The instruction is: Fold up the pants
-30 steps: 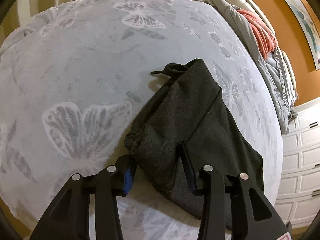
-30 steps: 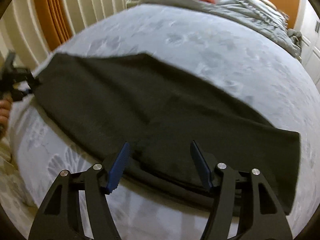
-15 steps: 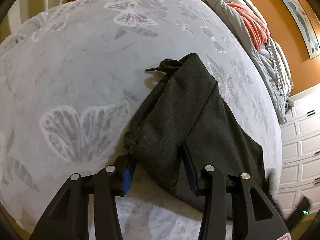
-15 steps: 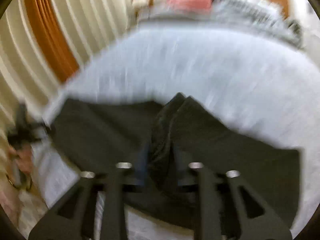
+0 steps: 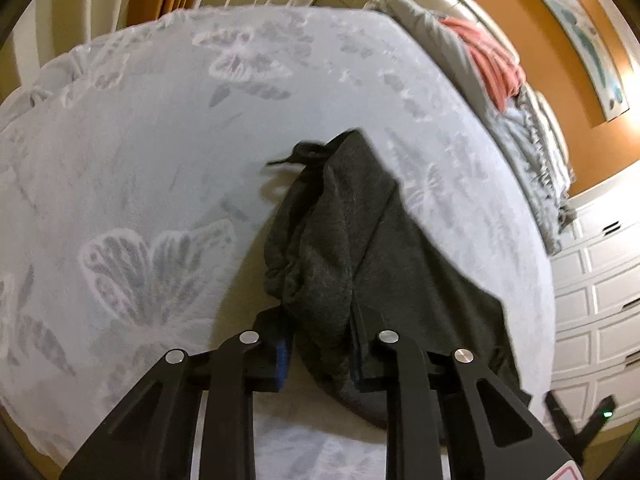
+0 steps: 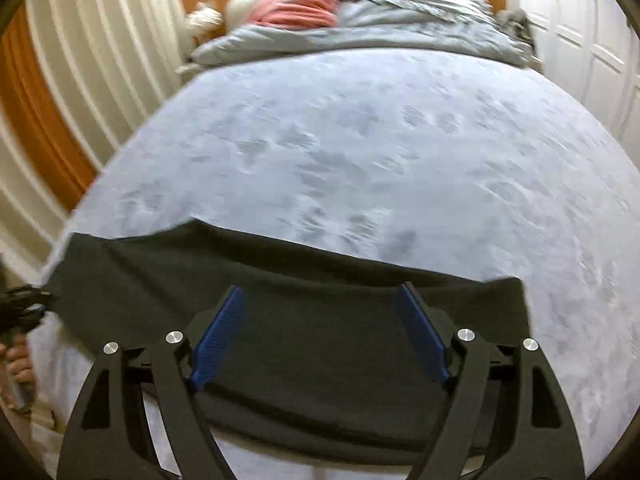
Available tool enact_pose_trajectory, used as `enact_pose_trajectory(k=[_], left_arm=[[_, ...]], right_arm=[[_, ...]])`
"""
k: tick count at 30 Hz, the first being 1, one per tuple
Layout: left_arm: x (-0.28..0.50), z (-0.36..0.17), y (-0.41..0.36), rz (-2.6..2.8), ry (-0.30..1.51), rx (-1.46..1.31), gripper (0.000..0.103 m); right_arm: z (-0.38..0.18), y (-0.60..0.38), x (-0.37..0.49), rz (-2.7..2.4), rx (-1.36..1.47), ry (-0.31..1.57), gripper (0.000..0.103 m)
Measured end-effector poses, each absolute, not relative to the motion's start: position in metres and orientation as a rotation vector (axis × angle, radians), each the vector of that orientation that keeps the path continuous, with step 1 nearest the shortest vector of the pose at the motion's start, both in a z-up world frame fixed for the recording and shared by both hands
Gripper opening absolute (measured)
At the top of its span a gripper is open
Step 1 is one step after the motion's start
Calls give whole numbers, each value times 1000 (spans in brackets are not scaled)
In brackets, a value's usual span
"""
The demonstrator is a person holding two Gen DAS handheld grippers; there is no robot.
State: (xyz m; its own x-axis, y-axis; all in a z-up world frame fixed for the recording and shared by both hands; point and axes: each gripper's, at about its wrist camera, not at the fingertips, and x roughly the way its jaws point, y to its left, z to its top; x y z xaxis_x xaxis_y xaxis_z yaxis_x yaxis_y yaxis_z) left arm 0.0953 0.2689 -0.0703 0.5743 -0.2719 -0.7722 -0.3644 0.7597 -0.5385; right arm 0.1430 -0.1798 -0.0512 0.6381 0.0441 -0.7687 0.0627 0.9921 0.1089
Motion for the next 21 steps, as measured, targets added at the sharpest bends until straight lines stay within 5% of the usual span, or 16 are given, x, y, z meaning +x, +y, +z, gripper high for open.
enact_pose_trajectory(k=[1, 3, 9, 21], left_arm=[[95, -64, 267, 51, 966, -737, 18], [93, -55, 263, 36, 947, -740, 18], [98, -57, 261, 79, 962, -750, 18], [97, -67, 269, 40, 995, -718, 18]], right_arm=[[-55, -181, 142, -17, 126, 889, 76], [-66, -174, 148, 18, 105, 904, 54], [-102, -103, 168, 212, -7, 980, 11], [-130, -69, 195, 186, -77, 1037, 9]])
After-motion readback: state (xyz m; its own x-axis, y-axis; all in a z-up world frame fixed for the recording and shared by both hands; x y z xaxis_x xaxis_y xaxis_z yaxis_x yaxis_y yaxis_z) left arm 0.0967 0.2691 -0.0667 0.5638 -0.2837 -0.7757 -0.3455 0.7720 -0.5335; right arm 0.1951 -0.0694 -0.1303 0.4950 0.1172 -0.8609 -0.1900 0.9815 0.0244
